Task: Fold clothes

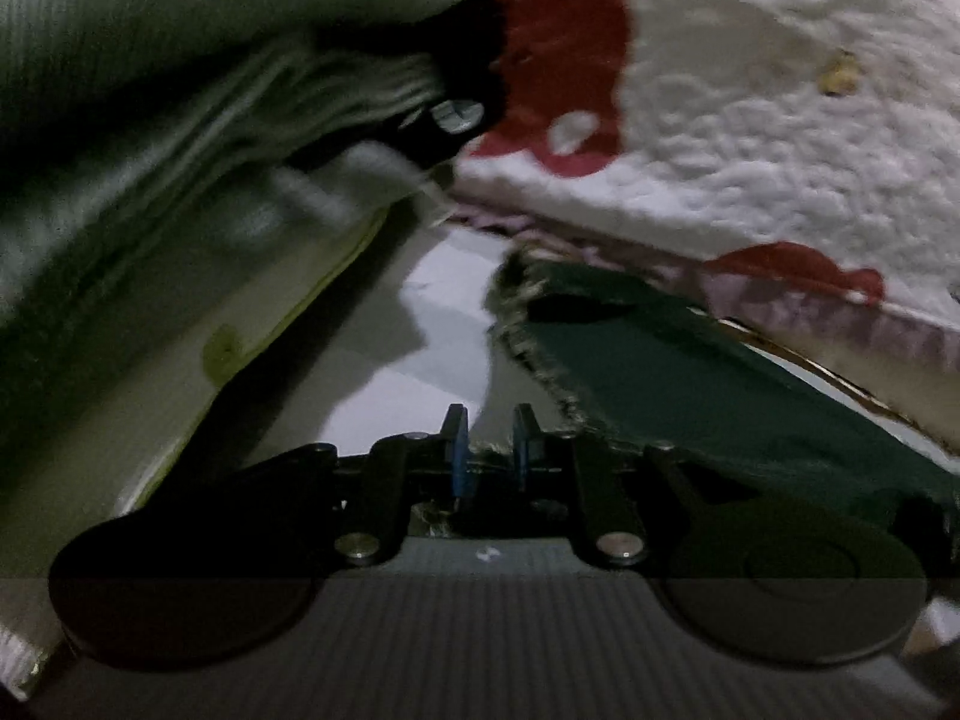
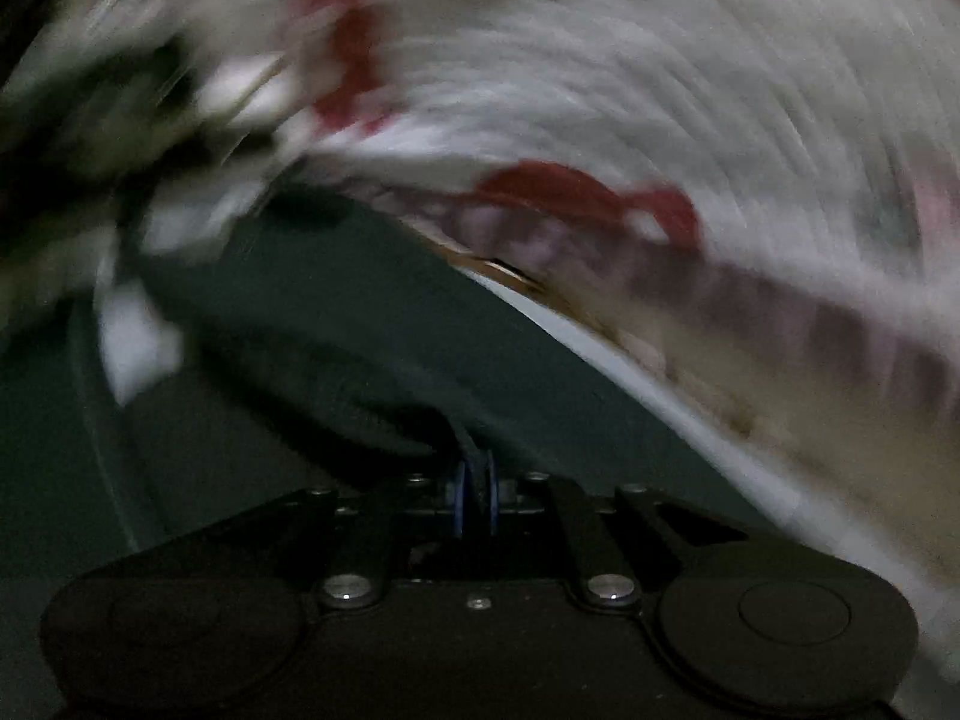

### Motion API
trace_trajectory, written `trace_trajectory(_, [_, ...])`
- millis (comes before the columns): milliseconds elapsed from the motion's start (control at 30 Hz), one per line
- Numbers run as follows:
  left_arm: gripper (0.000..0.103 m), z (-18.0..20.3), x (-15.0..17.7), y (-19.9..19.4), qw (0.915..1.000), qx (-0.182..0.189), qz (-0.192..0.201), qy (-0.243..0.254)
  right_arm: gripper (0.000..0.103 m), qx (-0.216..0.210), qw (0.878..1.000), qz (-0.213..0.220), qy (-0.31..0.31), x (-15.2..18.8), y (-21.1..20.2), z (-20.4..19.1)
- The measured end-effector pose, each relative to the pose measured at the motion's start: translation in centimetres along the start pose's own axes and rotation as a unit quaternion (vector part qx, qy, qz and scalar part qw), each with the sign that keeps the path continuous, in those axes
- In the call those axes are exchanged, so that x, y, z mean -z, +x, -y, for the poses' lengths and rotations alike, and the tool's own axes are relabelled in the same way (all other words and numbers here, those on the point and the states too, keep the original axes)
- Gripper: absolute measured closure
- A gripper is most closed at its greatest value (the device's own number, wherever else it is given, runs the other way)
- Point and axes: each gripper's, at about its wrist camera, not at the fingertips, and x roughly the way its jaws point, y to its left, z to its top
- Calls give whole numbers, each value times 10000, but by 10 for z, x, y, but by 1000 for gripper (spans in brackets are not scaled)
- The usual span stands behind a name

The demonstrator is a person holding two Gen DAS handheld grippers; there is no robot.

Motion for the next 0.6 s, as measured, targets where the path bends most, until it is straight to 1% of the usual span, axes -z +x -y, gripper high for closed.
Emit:
trace_trajectory(33, [87,7,1,-2,9996,35,69,263,96,-168,9984,-165,509,-3,7,14])
trace_trajectory(67, [86,15,2,-2,9984,132,97,537,96,-317,9939,-361,989,-5,16,28])
trace_trajectory(100, [83,23,3,-1,9963,246,116,814,96,-411,9877,-504,1423,-4,25,40])
trace_trajectory(133, [79,31,3,0,9940,381,89,1018,96,-499,9804,-603,1807,-2,31,49])
trace_trajectory(167, [77,39,4,0,9910,552,17,1217,96,-624,9703,-727,2220,1,38,59])
trace_trajectory(200, [71,47,6,1,9875,732,-81,1397,95,-718,9599,-799,2589,4,43,66])
trace_trajectory(233, [68,56,9,1,9829,914,-198,1588,95,-782,9507,-821,2888,8,45,72])
trace_trajectory(267, [67,65,13,2,9769,1043,-281,1845,95,-848,9416,-846,3148,11,47,76])
trace_trajectory(300, [64,75,17,3,9699,1156,-354,2116,95,-897,9352,-853,3318,14,47,79])
trace_trajectory(333, [59,85,21,5,9631,1152,-352,2408,95,-933,9321,-860,3393,16,48,81])
trace_trajectory(367, [57,94,27,8,9574,1032,-289,2681,95,-968,9301,-864,3436,17,48,82])
trace_trajectory(400, [53,102,32,12,9513,890,-215,2944,95,-1002,9297,-866,3438,18,48,82])
trace_trajectory(467, [51,115,40,24,9411,450,-157,3346,95,-1047,9296,-849,3430,20,45,83])
trace_trajectory(500, [51,117,43,29,9383,277,-123,3446,95,-1061,9301,-838,3414,20,43,83])
trace_trajectory(533, [48,118,44,33,9357,119,-82,3524,95,-1073,9320,-836,3359,19,42,83])
trace_trajectory(567, [44,120,46,38,9329,-40,-41,3601,95,-1089,9349,-847,3269,18,41,82])
trace_trajectory(600, [34,120,47,40,9319,-149,81,3624,93,-1086,9403,-867,3107,16,38,80])
